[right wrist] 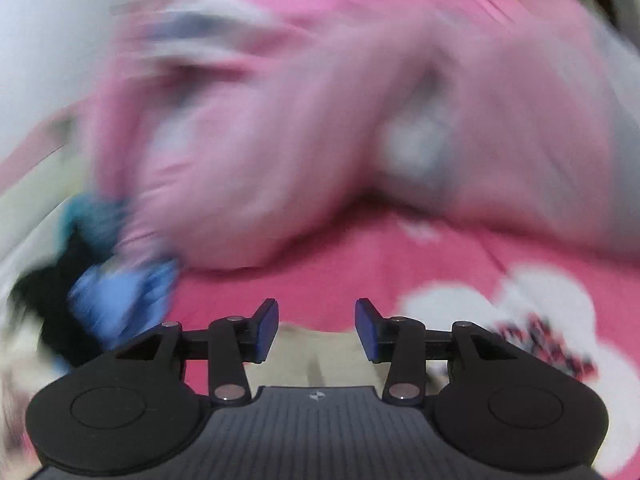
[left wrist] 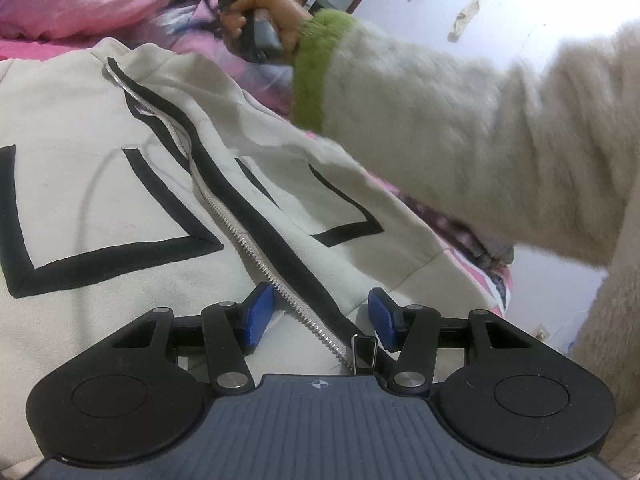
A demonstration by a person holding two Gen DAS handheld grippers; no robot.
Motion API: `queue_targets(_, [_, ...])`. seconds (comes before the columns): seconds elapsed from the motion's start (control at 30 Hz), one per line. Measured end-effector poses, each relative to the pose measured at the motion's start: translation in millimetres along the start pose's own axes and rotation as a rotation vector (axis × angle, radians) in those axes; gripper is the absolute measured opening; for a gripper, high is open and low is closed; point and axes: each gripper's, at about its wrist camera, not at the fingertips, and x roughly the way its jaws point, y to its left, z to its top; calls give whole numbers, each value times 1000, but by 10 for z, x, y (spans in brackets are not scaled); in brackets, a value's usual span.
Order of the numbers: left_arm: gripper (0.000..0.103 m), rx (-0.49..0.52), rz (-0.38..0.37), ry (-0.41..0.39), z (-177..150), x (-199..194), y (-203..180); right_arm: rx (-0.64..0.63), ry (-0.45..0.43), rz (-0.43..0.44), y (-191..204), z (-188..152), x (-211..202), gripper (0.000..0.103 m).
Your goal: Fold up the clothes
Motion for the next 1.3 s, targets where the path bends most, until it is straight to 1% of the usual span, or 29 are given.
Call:
queue_targets(0.03, [52,3,-1,-2,-4,1,-1,89,55,-23,-122,101,139,45])
queue_targets(0.23, [53,12,-6,-9,-15,-11,4,112,189,-111,-156,187,547,45])
queue_targets(0.27, [53,13,-6,-10,-14,-16,4,114,210,-125,-159,200,613,44])
queue_targets(0.3, [53,13,-7,-11,-13,-19,3,91,214,-133,-129,195,641,40])
queue_targets(0.33, [53,14,-6,-11,-11,-20,1,64,215,-139,-94,188,663,33])
queue_targets(0.37, [53,15,-6,-11,-10,-22,0,25,205,-154,-47,179,659,22])
queue_targets(0.4, [53,15,-7,-12,-10,-23,-2,-16,194,-169,2,169,652,16])
queue_targets(0.43, [53,15,-7,-12,-10,-24,-5,-57,183,-185,51,159,645,13])
queue_targets(0.53, [53,17,-6,-13,-14,-24,-11,-169,73,-228,148,164,556,11])
queue_targets(0.6, [53,19,-5,-14,-15,-26,-18,-184,38,-216,151,149,555,11])
queue_targets(0.67, [53,21,-3,-14,-18,-25,-24,-160,9,-201,95,128,610,11])
queue_targets(0.73, [53,22,-3,-15,-19,-20,-32,-99,-19,-198,-22,138,711,11])
queue_targets(0.8, [53,21,-4,-15,-20,-17,-37,-10,-33,-184,-204,147,790,13])
queue_targets(0.87, [53,21,-5,-15,-23,-20,-40,98,-54,-128,-381,179,741,14])
queue_targets(0.9, [53,21,-5,-15,-23,-20,-41,128,-78,-88,-425,197,662,14])
queue_targets(0.93, [53,21,-5,-15,-23,-20,-42,110,-98,-66,-402,210,543,15])
queue_targets(1.0, [53,21,-4,-15,-22,-20,-43,64,-136,-27,-339,237,297,16])
queue_targets(1.1, [53,20,-4,-17,-24,-24,-43,-174,-48,-24,-13,145,-7,18])
queue_targets(1.13, [53,20,-4,-17,-25,-27,-43,-282,0,-38,133,24,-61,19])
queue_targets(1.17, [53,19,-4,-19,-27,-29,-42,-392,50,-54,284,-109,-109,26])
queue_targets(1.2, [53,19,-4,-21,-27,-29,-43,-493,86,-80,403,-311,-124,32])
queue_targets(1.23, [53,17,-6,-23,-26,-31,-43,-576,91,-101,489,-500,-127,51])
queue_targets(1.27, [53,15,-8,-26,-26,-35,-40,-657,93,-121,572,-687,-128,60])
queue_targets(1.3, [53,13,-10,-30,-26,-40,-35,-739,94,-141,655,-875,-129,60])
